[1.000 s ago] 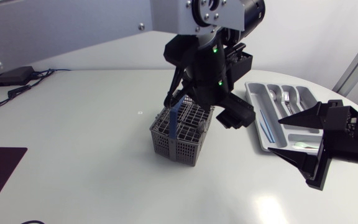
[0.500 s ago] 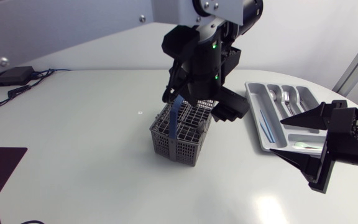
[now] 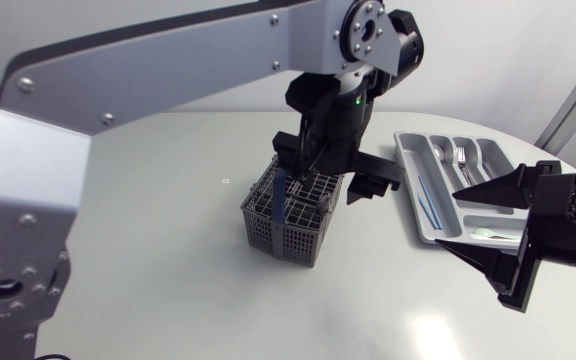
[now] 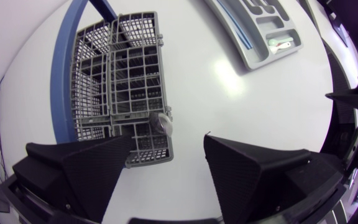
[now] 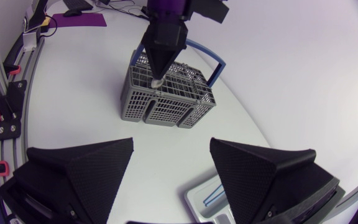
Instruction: Unload the cutlery basket into the drawer organizer.
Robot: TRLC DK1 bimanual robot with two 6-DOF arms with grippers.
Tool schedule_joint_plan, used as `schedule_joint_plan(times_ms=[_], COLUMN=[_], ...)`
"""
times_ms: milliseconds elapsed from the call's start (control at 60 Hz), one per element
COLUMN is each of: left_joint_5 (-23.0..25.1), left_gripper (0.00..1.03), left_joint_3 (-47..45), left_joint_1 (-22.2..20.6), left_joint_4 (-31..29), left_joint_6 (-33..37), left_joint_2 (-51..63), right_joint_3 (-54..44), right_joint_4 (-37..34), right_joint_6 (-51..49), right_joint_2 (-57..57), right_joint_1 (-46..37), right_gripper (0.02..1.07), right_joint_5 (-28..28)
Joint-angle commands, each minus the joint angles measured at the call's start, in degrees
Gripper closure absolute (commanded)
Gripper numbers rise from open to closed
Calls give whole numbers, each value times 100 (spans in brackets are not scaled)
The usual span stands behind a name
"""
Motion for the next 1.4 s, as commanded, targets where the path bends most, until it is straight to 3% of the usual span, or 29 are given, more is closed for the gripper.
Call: schedule_joint_plan(times_ms=[0, 150, 250, 733, 883, 1383], left_joint_5=[-9, 17, 114, 615, 615, 518], left_gripper=[21, 45, 55, 71, 80, 89], left_joint_3=[315, 447, 526, 456, 280, -300], left_joint_1=[49, 49, 110, 154, 260, 321], left_joint_4=[-234, -252, -234, -120, 126, 416], left_joint_6=[-408, -592, -628, -663, -812, -865], left_joint_2=[346, 496, 548, 671, 531, 82], right_joint_3=[-169, -213, -213, -283, -301, -318], right_joint_4=[-100, -118, -109, -118, -118, -144], right_joint_6=[-17, -123, -140, -246, -281, -290], right_joint_2=[-42, -60, -60, -78, -86, -139], right_joint_1=[6, -46, -55, -90, -117, -99], right_gripper=[18, 18, 18, 18, 18, 18], right_joint_5=[29, 29, 29, 29, 29, 20])
